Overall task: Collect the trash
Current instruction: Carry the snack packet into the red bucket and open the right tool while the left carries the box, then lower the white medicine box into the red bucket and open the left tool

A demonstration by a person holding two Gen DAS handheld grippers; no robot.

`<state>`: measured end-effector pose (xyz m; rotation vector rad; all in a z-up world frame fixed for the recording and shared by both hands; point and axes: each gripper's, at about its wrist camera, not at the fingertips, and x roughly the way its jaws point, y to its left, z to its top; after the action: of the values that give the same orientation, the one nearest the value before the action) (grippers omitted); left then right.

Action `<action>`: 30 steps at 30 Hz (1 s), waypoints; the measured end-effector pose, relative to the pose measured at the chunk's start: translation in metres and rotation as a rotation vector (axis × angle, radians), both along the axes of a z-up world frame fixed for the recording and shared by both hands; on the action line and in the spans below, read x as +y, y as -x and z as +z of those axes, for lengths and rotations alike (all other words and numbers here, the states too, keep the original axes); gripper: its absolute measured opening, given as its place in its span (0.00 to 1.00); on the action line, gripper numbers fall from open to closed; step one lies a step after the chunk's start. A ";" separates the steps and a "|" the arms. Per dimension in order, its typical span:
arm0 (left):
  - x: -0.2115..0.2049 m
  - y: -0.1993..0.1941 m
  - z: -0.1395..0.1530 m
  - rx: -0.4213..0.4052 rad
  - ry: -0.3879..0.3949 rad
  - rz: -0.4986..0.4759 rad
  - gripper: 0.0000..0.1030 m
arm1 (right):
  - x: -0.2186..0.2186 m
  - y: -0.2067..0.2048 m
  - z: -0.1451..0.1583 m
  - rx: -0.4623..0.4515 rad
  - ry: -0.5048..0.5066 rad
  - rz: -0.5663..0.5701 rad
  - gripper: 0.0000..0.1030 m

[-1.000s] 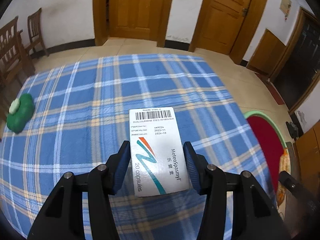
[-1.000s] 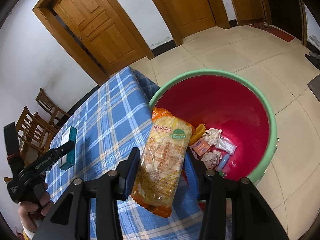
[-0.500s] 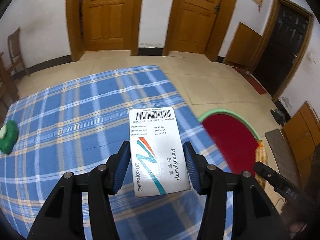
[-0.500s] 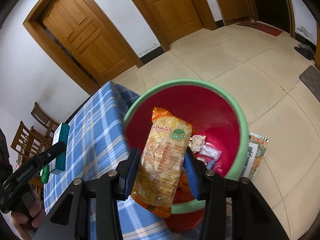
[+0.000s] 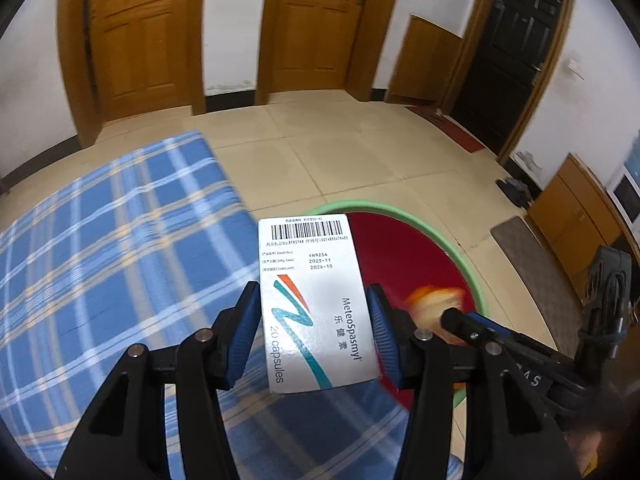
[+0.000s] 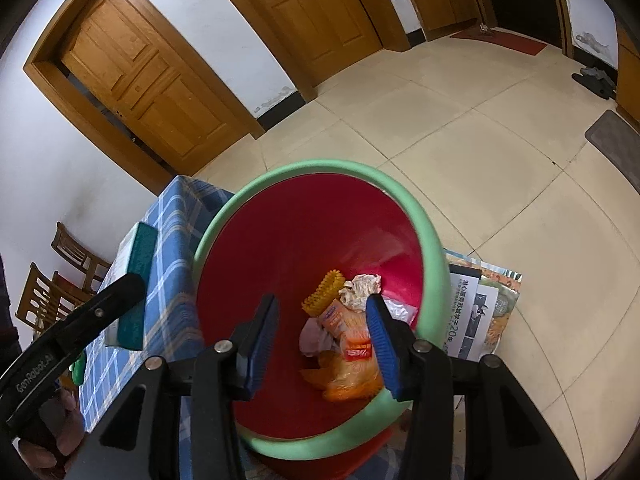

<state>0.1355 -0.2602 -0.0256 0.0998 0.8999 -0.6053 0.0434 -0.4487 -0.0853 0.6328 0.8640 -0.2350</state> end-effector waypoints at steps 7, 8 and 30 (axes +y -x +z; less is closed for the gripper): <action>-0.023 -0.007 -0.014 0.046 0.012 -0.033 0.52 | -0.009 0.010 0.001 -0.013 0.005 -0.023 0.51; -0.025 -0.008 -0.016 0.052 0.014 -0.032 0.52 | -0.009 0.011 0.002 -0.016 0.002 -0.022 0.51; 0.015 0.010 -0.002 0.042 0.004 0.073 0.52 | 0.027 0.027 0.036 -0.069 0.058 0.036 0.64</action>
<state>0.1258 -0.2449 -0.0280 0.0509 0.9389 -0.5426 0.0164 -0.4220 -0.0489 0.5674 0.7985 -0.2039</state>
